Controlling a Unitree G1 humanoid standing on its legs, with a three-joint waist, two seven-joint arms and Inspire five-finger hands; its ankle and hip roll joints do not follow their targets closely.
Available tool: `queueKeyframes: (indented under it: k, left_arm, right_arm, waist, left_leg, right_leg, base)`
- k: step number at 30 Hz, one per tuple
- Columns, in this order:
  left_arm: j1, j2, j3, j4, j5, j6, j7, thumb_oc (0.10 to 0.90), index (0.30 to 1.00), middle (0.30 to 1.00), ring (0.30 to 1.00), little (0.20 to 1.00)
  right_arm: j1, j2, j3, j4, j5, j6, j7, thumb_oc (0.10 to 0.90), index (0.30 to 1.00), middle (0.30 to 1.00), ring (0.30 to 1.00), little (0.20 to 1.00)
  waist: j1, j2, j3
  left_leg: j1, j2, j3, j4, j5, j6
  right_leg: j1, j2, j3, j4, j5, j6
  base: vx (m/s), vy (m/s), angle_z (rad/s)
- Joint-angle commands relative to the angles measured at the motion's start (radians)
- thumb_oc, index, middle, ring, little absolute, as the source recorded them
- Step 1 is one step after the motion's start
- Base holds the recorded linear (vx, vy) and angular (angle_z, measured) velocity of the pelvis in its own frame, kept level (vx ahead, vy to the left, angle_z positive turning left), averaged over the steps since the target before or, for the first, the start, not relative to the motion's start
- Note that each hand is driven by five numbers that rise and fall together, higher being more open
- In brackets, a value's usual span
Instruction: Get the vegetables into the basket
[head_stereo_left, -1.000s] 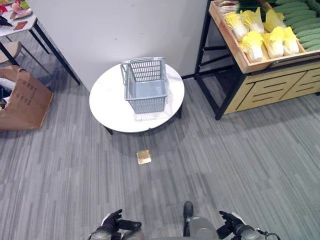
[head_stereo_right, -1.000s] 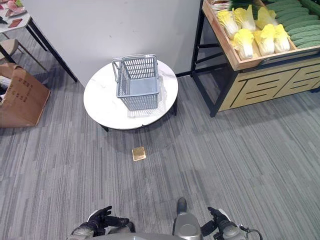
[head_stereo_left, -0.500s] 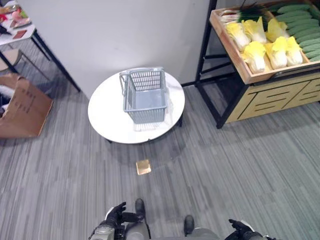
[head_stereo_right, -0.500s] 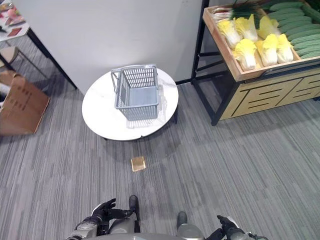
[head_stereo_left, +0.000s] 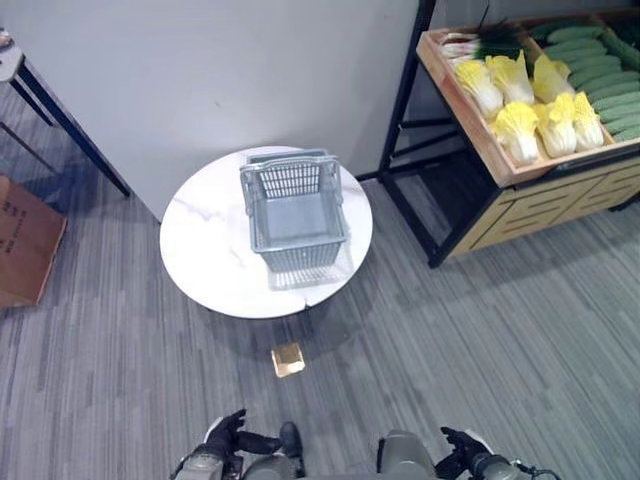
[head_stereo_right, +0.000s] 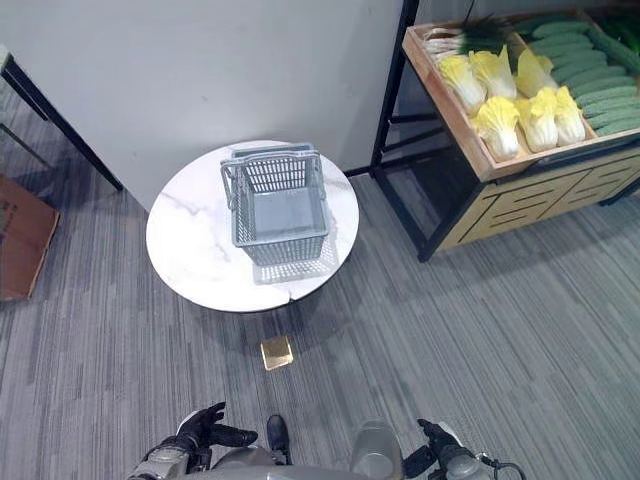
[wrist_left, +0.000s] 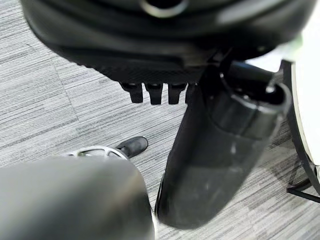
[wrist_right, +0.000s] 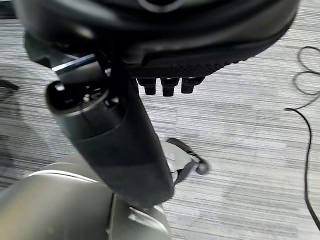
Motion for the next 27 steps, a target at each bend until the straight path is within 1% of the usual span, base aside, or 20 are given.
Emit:
queueKeyframes:
  k: [1, 3, 5, 6, 7, 8, 9, 10, 12, 13, 14, 16, 18, 20, 21, 22, 23, 24, 25, 27]
  left_arm:
    - [0.01, -0.019, 0.021, 0.024, 0.064, -0.008, 0.003, 0.9, 1.0, 1.0, 1.0, 1.0]
    - [0.008, -0.019, 0.024, 0.035, 0.072, -0.01, 0.0, 0.9, 1.0, 1.0, 1.0, 1.0]
    - [0.015, -0.02, 0.031, 0.044, 0.078, -0.009, 0.0, 0.9, 1.0, 1.0, 1.0, 1.0]
    - [0.018, -0.025, 0.034, 0.05, 0.077, -0.006, 0.0, 0.9, 1.0, 1.0, 1.0, 1.0]
    - [0.018, -0.025, 0.034, 0.05, 0.077, -0.006, 0.0, 0.9, 1.0, 1.0, 1.0, 1.0]
    - [0.017, -0.026, 0.037, 0.056, 0.077, -0.005, 0.0, 0.9, 1.0, 1.0, 1.0, 1.0]
    - [0.015, -0.032, 0.035, 0.057, 0.076, -0.003, 0.001, 0.9, 1.0, 1.0, 1.0, 1.0]
    - [0.015, -0.032, 0.035, 0.057, 0.076, -0.003, 0.001, 0.9, 1.0, 1.0, 1.0, 1.0]
    - [0.01, -0.035, 0.039, 0.052, 0.066, -0.003, 0.004, 0.9, 1.0, 1.0, 1.0, 1.0]
    - [0.01, -0.036, 0.041, 0.042, 0.045, -0.005, 0.006, 0.9, 1.0, 1.0, 1.0, 1.0]
    - [0.01, -0.036, 0.041, 0.042, 0.045, -0.005, 0.006, 0.9, 1.0, 1.0, 1.0, 1.0]
    - [0.007, -0.036, 0.032, 0.034, 0.042, -0.007, 0.012, 0.9, 1.0, 1.0, 1.0, 1.0]
    - [0.006, -0.034, 0.025, 0.03, 0.046, -0.008, 0.018, 0.9, 1.0, 1.0, 1.0, 1.0]
    - [0.002, -0.034, 0.022, 0.034, 0.053, -0.009, 0.024, 0.9, 1.0, 1.0, 1.0, 1.0]
    - [0.002, -0.034, 0.022, 0.034, 0.053, -0.009, 0.024, 0.9, 1.0, 1.0, 1.0, 1.0]
    - [0.003, -0.036, 0.019, 0.039, 0.06, -0.008, 0.028, 0.9, 1.0, 1.0, 1.0, 1.0]
    - [0.003, -0.035, 0.017, 0.046, 0.071, -0.009, 0.03, 0.9, 1.0, 1.0, 1.0, 1.0]
    - [0.003, -0.035, 0.017, 0.046, 0.071, -0.009, 0.03, 0.9, 1.0, 1.0, 1.0, 1.0]
    - [0.004, -0.032, 0.02, 0.046, 0.075, -0.01, 0.035, 0.9, 1.0, 1.0, 1.0, 1.0]
    - [0.005, -0.03, 0.022, 0.051, 0.089, -0.006, 0.037, 0.9, 1.0, 1.0, 1.0, 1.0]
  right_arm:
    - [-0.001, 0.001, 0.036, -0.01, 0.004, -0.011, 0.007, 0.9, 1.0, 1.0, 1.0, 1.0]
    - [0.001, 0.002, 0.038, -0.008, 0.001, -0.011, 0.011, 0.9, 1.0, 1.0, 1.0, 1.0]
    - [0.005, 0.003, 0.041, -0.014, -0.007, -0.009, 0.017, 0.9, 1.0, 1.0, 1.0, 1.0]
    - [0.011, 0.0, 0.042, -0.016, -0.006, -0.008, 0.019, 0.9, 1.0, 1.0, 1.0, 1.0]
    - [0.011, 0.0, 0.042, -0.016, -0.006, -0.008, 0.019, 0.9, 1.0, 1.0, 1.0, 1.0]
    - [0.01, -0.006, 0.041, -0.015, -0.004, -0.01, 0.019, 0.9, 1.0, 1.0, 1.0, 1.0]
    - [0.007, -0.018, 0.04, -0.011, -0.004, -0.011, 0.015, 0.9, 1.0, 1.0, 1.0, 1.0]
    - [0.006, -0.018, 0.04, -0.011, -0.004, -0.011, 0.015, 0.9, 1.0, 1.0, 1.0, 1.0]
    - [0.004, -0.029, 0.035, -0.005, 0.007, -0.012, 0.011, 0.9, 1.0, 1.0, 1.0, 1.0]
    - [0.007, -0.039, 0.025, 0.002, 0.021, -0.015, 0.004, 0.9, 1.0, 1.0, 1.0, 1.0]
    - [0.007, -0.039, 0.025, 0.002, 0.021, -0.015, 0.004, 0.9, 1.0, 1.0, 1.0, 1.0]
    - [0.011, -0.048, 0.005, 0.018, 0.037, -0.011, -0.002, 0.9, 1.0, 1.0, 1.0, 1.0]
    - [0.019, -0.05, -0.004, 0.024, 0.038, -0.01, -0.005, 0.9, 1.0, 1.0, 1.0, 1.0]
    - [0.021, -0.049, -0.009, 0.03, 0.038, -0.007, -0.011, 0.9, 1.0, 1.0, 1.0, 1.0]
    - [0.021, -0.049, -0.009, 0.03, 0.038, -0.007, -0.011, 0.9, 1.0, 1.0, 1.0, 1.0]
    - [0.025, -0.047, -0.012, 0.032, 0.035, -0.005, -0.013, 0.9, 1.0, 1.0, 1.0, 1.0]
    - [0.027, -0.046, -0.015, 0.035, 0.028, -0.004, -0.014, 0.9, 1.0, 1.0, 1.0, 1.0]
    - [0.027, -0.046, -0.015, 0.035, 0.028, -0.004, -0.014, 0.9, 1.0, 1.0, 1.0, 1.0]
    - [0.027, -0.046, -0.022, 0.037, 0.023, -0.001, -0.016, 0.9, 1.0, 1.0, 1.0, 1.0]
    - [0.03, -0.042, -0.031, 0.04, 0.021, 0.001, -0.014, 0.9, 1.0, 1.0, 1.0, 1.0]
  waist:
    - [-0.044, -0.004, 0.035]
    - [-0.054, -0.002, 0.035]
    - [-0.06, -0.005, 0.03]
    - [-0.059, -0.003, 0.021]
    - [-0.06, -0.002, 0.021]
    - [-0.061, -0.001, 0.019]
    - [-0.058, 0.003, 0.022]
    - [-0.059, 0.003, 0.022]
    - [-0.056, 0.003, 0.023]
    - [-0.051, 0.008, 0.022]
    - [-0.052, 0.008, 0.022]
    - [-0.053, 0.015, 0.024]
    - [-0.054, 0.019, 0.019]
    - [-0.049, 0.024, 0.014]
    - [-0.049, 0.024, 0.015]
    - [-0.047, 0.028, 0.011]
    - [-0.046, 0.039, 0.012]
    - [-0.046, 0.039, 0.013]
    - [-0.044, 0.049, 0.008]
    - [-0.043, 0.054, -0.002]
  left_leg:
    - [0.041, -0.016, -0.065, 0.074, -0.039, -0.11]
    - [0.064, -0.013, -0.079, 0.073, -0.052, -0.118]
    - [0.088, -0.014, -0.094, 0.078, -0.065, -0.123]
    - [0.098, -0.005, -0.102, 0.117, -0.086, -0.134]
    - [0.097, -0.004, -0.103, 0.119, -0.087, -0.135]
    - [0.091, 0.002, -0.113, 0.164, -0.083, -0.147]
    - [0.066, 0.02, -0.118, 0.247, -0.058, -0.173]
    - [0.064, 0.021, -0.119, 0.249, -0.06, -0.173]
    - [0.034, 0.041, -0.128, 0.336, -0.023, -0.196]
    - [0.011, 0.049, -0.142, 0.384, 0.023, -0.21]
    - [0.011, 0.05, -0.143, 0.385, 0.023, -0.21]
    - [-0.01, 0.08, -0.119, 0.344, 0.058, -0.209]
    - [-0.031, 0.112, -0.077, 0.263, 0.05, -0.198]
    - [-0.053, 0.131, -0.067, 0.179, 0.055, -0.202]
    - [-0.05, 0.13, -0.066, 0.176, 0.056, -0.202]
    - [-0.08, 0.163, -0.059, 0.109, 0.087, -0.212]
    - [-0.105, 0.204, -0.037, 0.061, 0.151, -0.234]
    - [-0.105, 0.204, -0.037, 0.061, 0.151, -0.234]
    - [-0.105, 0.22, -0.023, 0.041, 0.168, -0.249]
    - [-0.085, 0.207, -0.015, 0.039, 0.151, -0.243]
  right_leg:
    - [0.027, 0.036, -0.014, -0.369, 0.335, 0.018]
    - [0.015, 0.041, -0.006, -0.413, 0.352, 0.023]
    - [0.015, 0.039, 0.001, -0.396, 0.363, 0.026]
    - [0.029, 0.043, -0.016, -0.393, 0.355, 0.013]
    - [0.03, 0.043, -0.017, -0.394, 0.355, 0.012]
    - [0.041, 0.05, -0.02, -0.395, 0.348, 0.0]
    - [0.07, 0.061, -0.044, -0.397, 0.33, -0.019]
    - [0.07, 0.062, -0.045, -0.397, 0.33, -0.02]
    - [0.092, 0.075, -0.058, -0.393, 0.306, -0.046]
    - [0.115, 0.084, -0.069, -0.391, 0.282, -0.062]
    - [0.116, 0.084, -0.07, -0.391, 0.282, -0.062]
    - [0.14, 0.082, -0.075, -0.39, 0.259, -0.065]
    - [0.155, 0.07, -0.082, -0.391, 0.239, -0.059]
    - [0.171, 0.062, -0.081, -0.399, 0.225, -0.05]
    - [0.173, 0.061, -0.081, -0.399, 0.224, -0.049]
    - [0.188, 0.047, -0.071, -0.409, 0.216, -0.039]
    - [0.21, 0.032, -0.062, -0.425, 0.214, -0.028]
    - [0.21, 0.032, -0.062, -0.425, 0.214, -0.028]
    - [0.226, 0.019, -0.052, -0.435, 0.21, -0.018]
    - [0.244, 0.01, -0.034, -0.437, 0.204, -0.012]
  base:
    - [0.19, -0.081, 0.23]
    - [0.28, -0.145, 0.45]
    - [0.27, -0.187, 0.45]
    - [0.14, -0.137, 0.21]
    - [0.2, -0.217, 0.16]
    - [0.15, -0.227, 0.14]
    - [0.15, -0.227, 0.26]
    - [0.13, -0.238, 0.24]
    - [0.13, -0.179, 0.21]
    - [0.13, -0.139, 0.15]
    - [0.14, -0.122, 0.17]
    - [0.12, -0.011, 0.1]
    - [0.15, 0.045, 0.05]
    - [0.13, 0.066, 0.14]
    - [0.18, 0.121, 0.18]
    - [0.25, 0.235, 0.22]
    - [0.25, 0.235, 0.26]
    - [0.26, 0.318, 0.19]
    - [0.19, 0.244, -0.12]
    - [0.2, 0.251, -0.38]
